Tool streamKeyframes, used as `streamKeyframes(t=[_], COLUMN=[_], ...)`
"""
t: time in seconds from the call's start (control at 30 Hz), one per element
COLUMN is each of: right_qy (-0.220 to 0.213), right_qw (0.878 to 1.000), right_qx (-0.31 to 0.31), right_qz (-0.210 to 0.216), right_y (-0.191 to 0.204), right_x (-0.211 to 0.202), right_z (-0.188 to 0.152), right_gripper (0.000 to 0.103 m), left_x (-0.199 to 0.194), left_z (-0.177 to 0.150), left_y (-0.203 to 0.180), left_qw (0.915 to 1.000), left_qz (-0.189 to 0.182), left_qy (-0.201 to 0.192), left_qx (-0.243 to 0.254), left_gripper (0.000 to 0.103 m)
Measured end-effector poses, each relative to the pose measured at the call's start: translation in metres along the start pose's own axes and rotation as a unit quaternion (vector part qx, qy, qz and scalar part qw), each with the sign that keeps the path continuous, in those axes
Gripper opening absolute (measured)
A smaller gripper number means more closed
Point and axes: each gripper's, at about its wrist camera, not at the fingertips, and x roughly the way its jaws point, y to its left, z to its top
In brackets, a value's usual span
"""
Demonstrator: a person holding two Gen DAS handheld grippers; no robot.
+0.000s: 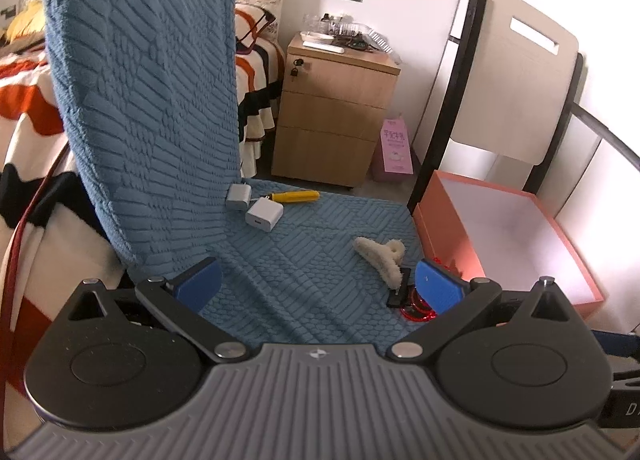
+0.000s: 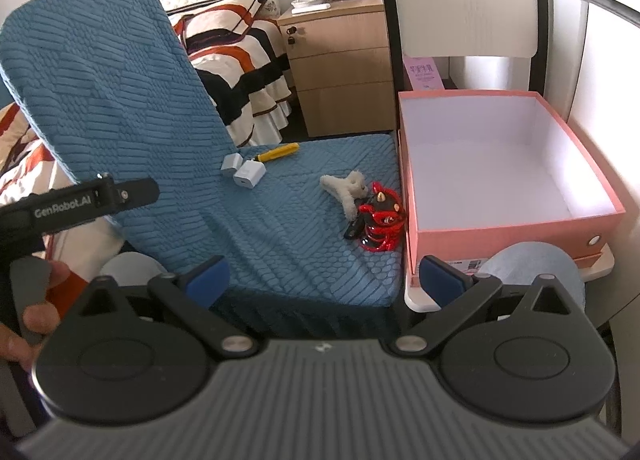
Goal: Organize rigid objects
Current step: 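Move the right tool toward the red toy while the left tool approaches the white charger, then lower the right tool around the red toy while the left tool nears the white charger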
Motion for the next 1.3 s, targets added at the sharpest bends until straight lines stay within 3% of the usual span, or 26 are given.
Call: streamKeyframes(t=[0.37, 0.77, 1.3], right_qy=[0.003, -0.001, 0.007], right_qw=[1.000, 0.999, 0.997], right_qx=[-0.010, -0.005, -0.035], right_qz=[0.011, -0.037, -0.063], right_y=[0.003, -0.007, 0.003], right_x=[0.039, 0.088, 0.130], right_z=[-0.008, -0.007, 0.005], right_gripper=[0.103, 0.101, 0.101], left_x=[0.050, 0.124, 0.200], left_z=[-0.021, -0.020, -0.017], left_y=[0.014, 0.047, 0.047], left_qw=[0.9999, 1.0000, 0.9996], left_qz=[-0.011, -0.001, -0.022], left_qy=[0.003, -0.006, 0.007], left_qx=[0.011, 0.007, 0.016], left_gripper=[0.103, 0.103, 0.103])
